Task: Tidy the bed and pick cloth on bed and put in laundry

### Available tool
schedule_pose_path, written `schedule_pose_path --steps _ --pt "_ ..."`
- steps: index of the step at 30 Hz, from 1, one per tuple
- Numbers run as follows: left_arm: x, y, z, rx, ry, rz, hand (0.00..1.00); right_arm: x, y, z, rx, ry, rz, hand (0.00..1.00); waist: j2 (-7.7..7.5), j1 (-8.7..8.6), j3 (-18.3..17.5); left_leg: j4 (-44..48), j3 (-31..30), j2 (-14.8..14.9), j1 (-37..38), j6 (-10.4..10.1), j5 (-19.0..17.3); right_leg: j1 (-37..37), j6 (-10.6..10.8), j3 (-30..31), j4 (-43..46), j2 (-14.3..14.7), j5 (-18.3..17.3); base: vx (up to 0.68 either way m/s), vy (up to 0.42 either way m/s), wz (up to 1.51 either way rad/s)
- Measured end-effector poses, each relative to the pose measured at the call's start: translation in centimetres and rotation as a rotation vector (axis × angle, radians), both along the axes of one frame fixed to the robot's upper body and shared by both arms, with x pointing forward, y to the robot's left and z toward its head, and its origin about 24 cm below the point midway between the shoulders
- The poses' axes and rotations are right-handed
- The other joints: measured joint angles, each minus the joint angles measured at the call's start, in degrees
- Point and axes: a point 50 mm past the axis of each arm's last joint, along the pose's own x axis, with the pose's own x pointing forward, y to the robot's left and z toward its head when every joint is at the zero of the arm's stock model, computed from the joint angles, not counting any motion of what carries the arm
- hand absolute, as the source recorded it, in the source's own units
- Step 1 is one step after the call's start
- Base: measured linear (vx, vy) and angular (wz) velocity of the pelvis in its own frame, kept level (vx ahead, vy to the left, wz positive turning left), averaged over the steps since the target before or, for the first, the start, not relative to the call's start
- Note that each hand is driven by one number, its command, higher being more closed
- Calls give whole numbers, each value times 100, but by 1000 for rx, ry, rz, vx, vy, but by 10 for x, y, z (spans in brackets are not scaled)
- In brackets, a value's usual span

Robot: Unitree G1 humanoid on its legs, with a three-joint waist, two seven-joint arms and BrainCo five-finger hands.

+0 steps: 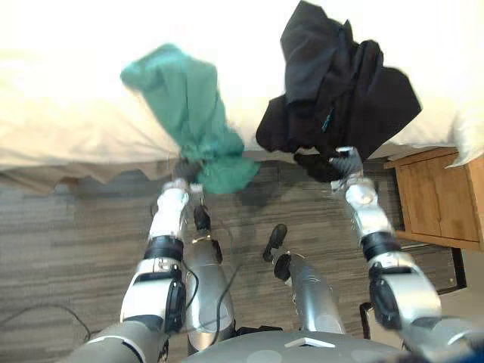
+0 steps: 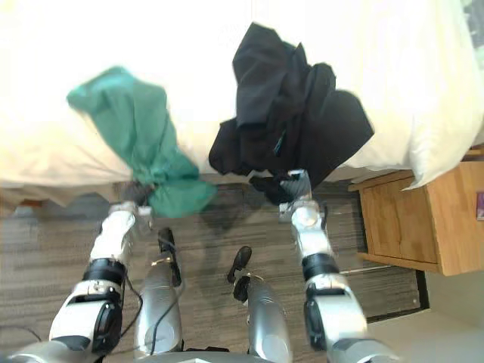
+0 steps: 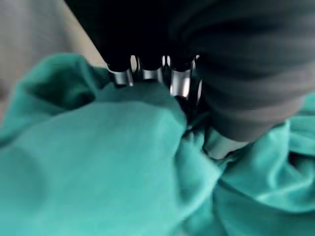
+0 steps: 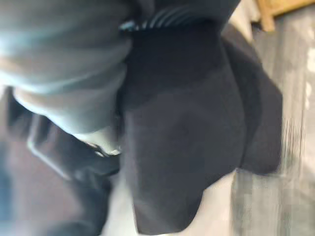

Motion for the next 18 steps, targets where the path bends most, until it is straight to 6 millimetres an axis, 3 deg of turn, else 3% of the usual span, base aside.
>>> schedule_pose_path --steps 3,5,6,9,11,15,18 --pt "-22 -12 -27 23 97 -32 100 -23 -5 -5 109 -79 -62 100 16 -116 16 -646 254 -159 831 -42 158 492 14 218 -282 10 51 117 -29 -31" --pt "-39 -24 -40 16 124 -59 100 -48 -11 -15 218 -131 -113 100 42 -356 -8 -1058 415 -276 1434 -64 200 937 57 302 -486 1 47 127 -12 -19" --pt "-43 -28 -43 9 126 -64 100 -56 -13 -20 241 -136 -119 100 57 -385 -17 -1133 461 -308 1570 -68 195 1021 77 359 -519 -4 32 151 12 -29" --pt "-69 -49 -64 -83 178 -64 100 -96 -17 -50 325 -67 -132 100 293 -617 -241 -1438 610 -523 2051 -37 218 1364 153 477 -683 -94 47 173 35 -18" --pt "-97 -62 -82 -207 225 -34 100 -132 -22 -78 389 35 -133 100 606 -748 -514 -1568 643 -696 2459 -15 111 1767 260 502 -829 -202 0 235 67 -2" --pt "-138 -54 -101 -346 244 98 100 -173 -16 -109 493 182 -74 100 874 -819 -930 -1568 571 -822 2961 -12 -78 2466 371 371 -1114 -311 -80 186 33 11" --pt "-165 -40 -108 -447 204 219 100 -206 -5 -137 577 342 -29 100 920 -812 -1145 -1568 381 -849 3205 -30 -135 2939 409 126 -1267 -334 -143 81 -3 36"
